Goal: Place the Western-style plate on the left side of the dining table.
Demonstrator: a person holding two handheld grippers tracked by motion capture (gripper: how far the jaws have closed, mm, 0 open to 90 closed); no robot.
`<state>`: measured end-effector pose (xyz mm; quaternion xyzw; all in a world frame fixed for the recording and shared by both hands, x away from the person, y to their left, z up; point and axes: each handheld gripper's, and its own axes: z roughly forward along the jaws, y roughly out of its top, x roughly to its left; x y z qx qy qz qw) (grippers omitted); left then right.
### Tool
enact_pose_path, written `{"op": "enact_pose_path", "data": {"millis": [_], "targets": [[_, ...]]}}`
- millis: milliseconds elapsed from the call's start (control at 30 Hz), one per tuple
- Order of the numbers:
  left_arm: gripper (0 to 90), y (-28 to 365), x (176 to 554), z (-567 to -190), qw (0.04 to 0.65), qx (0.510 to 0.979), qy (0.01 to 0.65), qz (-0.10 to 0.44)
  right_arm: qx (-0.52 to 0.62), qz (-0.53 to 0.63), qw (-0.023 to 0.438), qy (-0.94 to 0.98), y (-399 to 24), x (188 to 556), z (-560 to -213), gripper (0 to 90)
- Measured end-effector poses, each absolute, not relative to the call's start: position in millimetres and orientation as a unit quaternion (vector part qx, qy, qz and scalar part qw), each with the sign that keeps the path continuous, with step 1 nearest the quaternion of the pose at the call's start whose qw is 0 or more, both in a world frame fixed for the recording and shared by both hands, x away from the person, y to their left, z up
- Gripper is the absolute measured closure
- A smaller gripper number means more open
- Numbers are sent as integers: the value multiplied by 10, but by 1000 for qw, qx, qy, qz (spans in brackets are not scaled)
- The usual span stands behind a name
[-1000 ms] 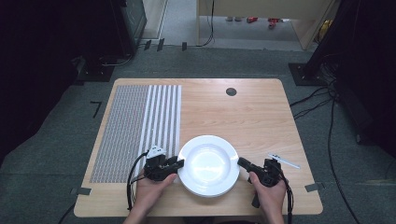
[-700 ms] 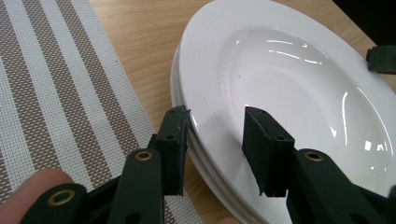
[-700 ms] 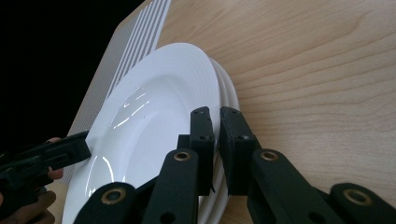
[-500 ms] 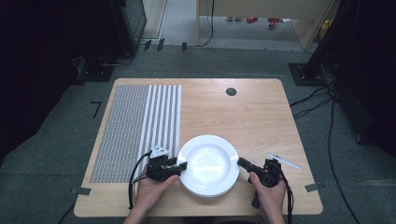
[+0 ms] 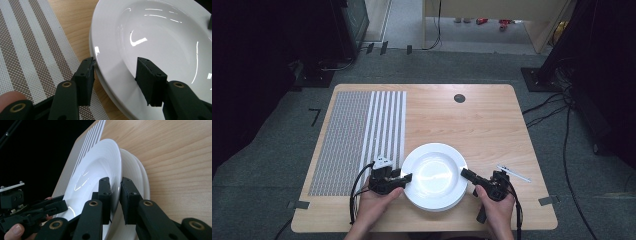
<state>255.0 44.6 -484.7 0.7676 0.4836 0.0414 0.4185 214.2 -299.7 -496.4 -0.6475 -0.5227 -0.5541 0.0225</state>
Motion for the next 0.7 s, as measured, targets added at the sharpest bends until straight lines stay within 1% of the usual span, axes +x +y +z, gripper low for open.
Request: {"op": "enact_pose_path", "data": {"millis": [367,700], "targets": [[543,487,2563,-4845,431,764,479,39,-576,-601,-17,-553,-2944,2126,-4966,802],[586,531,2558,-4853,450,749,485,37,-580,-601,-21,-549,-2924,2127,-4995,799]]}}
